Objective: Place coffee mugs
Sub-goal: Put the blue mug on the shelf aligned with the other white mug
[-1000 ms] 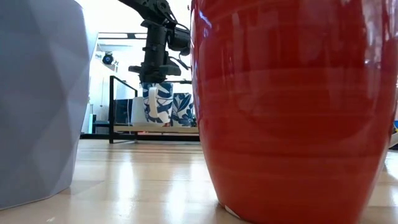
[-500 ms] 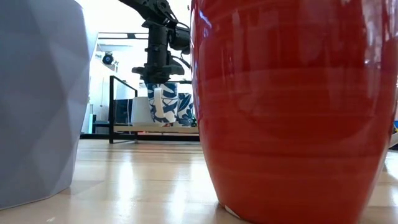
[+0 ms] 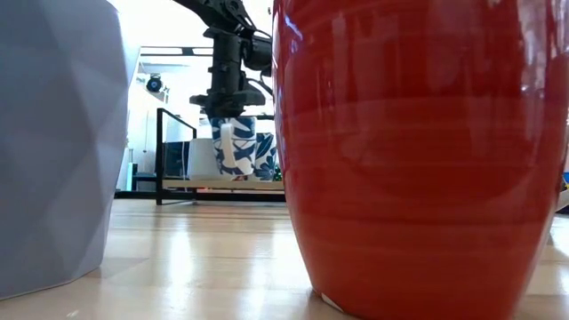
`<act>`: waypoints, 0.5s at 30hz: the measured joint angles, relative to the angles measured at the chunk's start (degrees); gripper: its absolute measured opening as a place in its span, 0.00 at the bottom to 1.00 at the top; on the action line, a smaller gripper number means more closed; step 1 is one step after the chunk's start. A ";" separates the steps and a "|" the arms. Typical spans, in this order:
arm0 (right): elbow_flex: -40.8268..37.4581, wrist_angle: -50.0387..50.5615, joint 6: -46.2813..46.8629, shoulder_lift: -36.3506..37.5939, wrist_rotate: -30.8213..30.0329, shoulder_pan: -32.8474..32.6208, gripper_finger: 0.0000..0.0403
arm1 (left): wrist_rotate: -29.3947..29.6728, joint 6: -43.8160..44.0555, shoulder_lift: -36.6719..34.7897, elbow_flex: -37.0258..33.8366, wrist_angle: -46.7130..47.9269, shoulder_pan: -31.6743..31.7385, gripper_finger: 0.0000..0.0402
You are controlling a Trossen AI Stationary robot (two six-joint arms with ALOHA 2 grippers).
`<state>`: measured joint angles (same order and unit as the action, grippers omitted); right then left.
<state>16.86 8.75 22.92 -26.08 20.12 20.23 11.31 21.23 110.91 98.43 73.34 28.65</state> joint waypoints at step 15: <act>0.00 -0.03 0.16 0.00 0.00 -0.01 0.24 | -1.23 -0.76 0.00 0.00 0.25 -0.52 0.03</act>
<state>16.86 8.72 23.08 -26.09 20.12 20.22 10.08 20.47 110.91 98.43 73.60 28.13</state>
